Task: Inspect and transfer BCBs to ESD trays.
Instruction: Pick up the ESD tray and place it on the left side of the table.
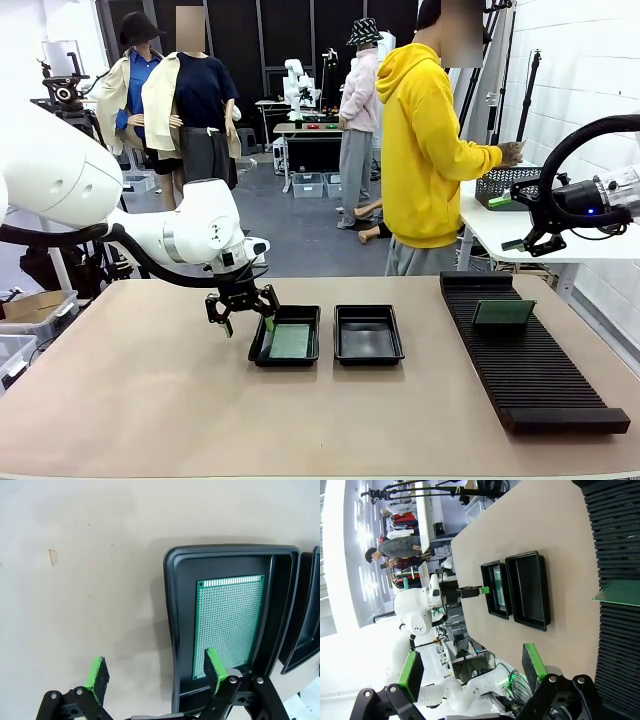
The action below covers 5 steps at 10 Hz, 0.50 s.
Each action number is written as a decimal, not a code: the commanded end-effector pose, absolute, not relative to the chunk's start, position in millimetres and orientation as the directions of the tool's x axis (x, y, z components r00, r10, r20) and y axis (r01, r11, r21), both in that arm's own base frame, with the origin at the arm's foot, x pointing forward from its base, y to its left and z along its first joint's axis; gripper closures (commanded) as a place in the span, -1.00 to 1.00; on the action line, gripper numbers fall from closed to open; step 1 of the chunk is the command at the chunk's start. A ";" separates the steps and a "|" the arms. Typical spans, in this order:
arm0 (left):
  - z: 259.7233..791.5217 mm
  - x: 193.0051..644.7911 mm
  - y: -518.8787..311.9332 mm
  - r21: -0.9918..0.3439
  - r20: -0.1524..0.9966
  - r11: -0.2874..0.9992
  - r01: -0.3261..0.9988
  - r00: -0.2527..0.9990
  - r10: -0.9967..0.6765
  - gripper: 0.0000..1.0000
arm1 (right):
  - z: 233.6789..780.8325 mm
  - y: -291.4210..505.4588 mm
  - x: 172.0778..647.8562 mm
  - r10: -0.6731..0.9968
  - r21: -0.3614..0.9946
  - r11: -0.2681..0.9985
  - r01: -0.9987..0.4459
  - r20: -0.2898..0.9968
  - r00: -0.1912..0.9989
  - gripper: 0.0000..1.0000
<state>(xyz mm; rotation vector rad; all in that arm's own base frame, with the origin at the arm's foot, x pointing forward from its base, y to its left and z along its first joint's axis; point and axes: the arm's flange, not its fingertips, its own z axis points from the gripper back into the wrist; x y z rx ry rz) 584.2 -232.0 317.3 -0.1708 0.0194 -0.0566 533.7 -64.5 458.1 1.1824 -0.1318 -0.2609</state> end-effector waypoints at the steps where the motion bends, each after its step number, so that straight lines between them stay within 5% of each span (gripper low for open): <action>1: 321.6 582.8 -229.3 -0.160 0.011 0.981 0.113 0.994 -0.112 -0.95 | 458.5 -62.3 532.5 -0.263 0.920 0.369 0.129 -0.030 0.964 -1.00; 2: 321.2 583.1 -229.1 -0.170 0.017 0.978 0.124 0.992 -0.123 -0.73 | 458.5 -62.3 532.5 -0.263 0.920 0.369 0.129 -0.030 0.964 -1.00; 5: 320.4 583.5 -229.5 -0.195 0.018 0.969 0.153 0.988 -0.152 0.39 | 458.5 -62.3 532.5 -0.263 0.920 0.369 0.129 -0.030 0.964 -1.00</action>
